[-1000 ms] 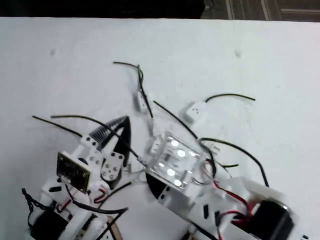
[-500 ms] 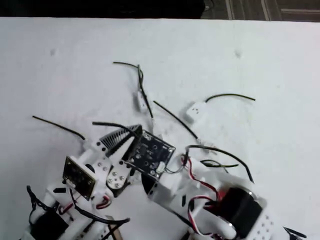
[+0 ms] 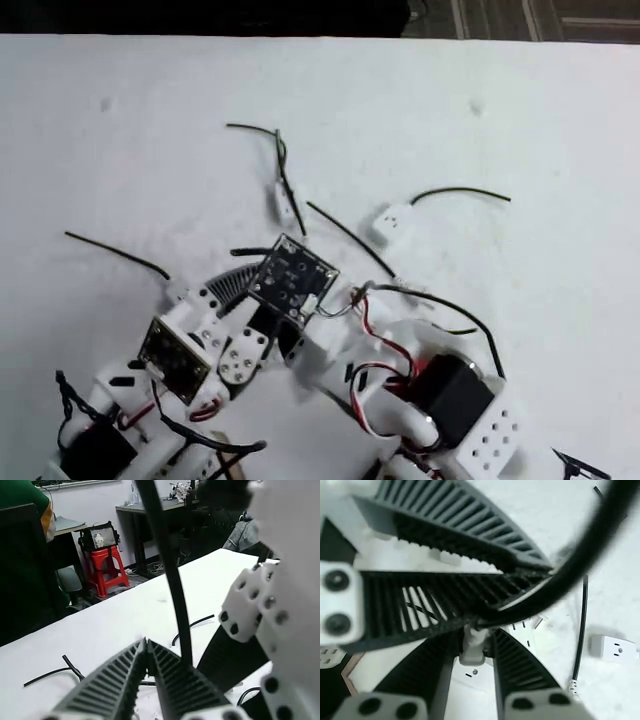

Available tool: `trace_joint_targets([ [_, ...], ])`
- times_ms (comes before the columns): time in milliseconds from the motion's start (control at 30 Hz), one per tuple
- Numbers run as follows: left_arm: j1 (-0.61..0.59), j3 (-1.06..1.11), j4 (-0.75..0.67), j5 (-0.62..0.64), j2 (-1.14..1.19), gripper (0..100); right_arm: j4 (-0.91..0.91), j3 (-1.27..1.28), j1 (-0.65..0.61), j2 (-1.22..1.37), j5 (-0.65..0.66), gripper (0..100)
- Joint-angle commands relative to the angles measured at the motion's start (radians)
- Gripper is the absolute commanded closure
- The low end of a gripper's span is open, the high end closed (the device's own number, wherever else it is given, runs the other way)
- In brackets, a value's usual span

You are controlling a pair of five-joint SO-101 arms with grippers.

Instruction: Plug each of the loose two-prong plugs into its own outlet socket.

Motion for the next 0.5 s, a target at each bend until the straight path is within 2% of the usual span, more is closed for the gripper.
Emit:
trace_joint_targets([
  [0, -0.054, -0.032, -0.002, -0.014, 0.002, 98, 0.027, -0.060, 0.013, -0.018, 0.002, 98.1],
  [167, -0.344, -0.038, -0.008, -0.012, 0.004, 98, 0.061, -0.094, 0.058, -0.038, 0.002, 98.1],
  [300, -0.558, -0.028, 0.006, -0.015, 0.010, 98, 0.053, -0.074, 0.147, -0.035, 0.002, 98.1],
  [467, -0.740, -0.026, 0.072, -0.175, 0.012, 98, -0.025, 0.026, 0.278, -0.041, -0.002, 98.1],
])
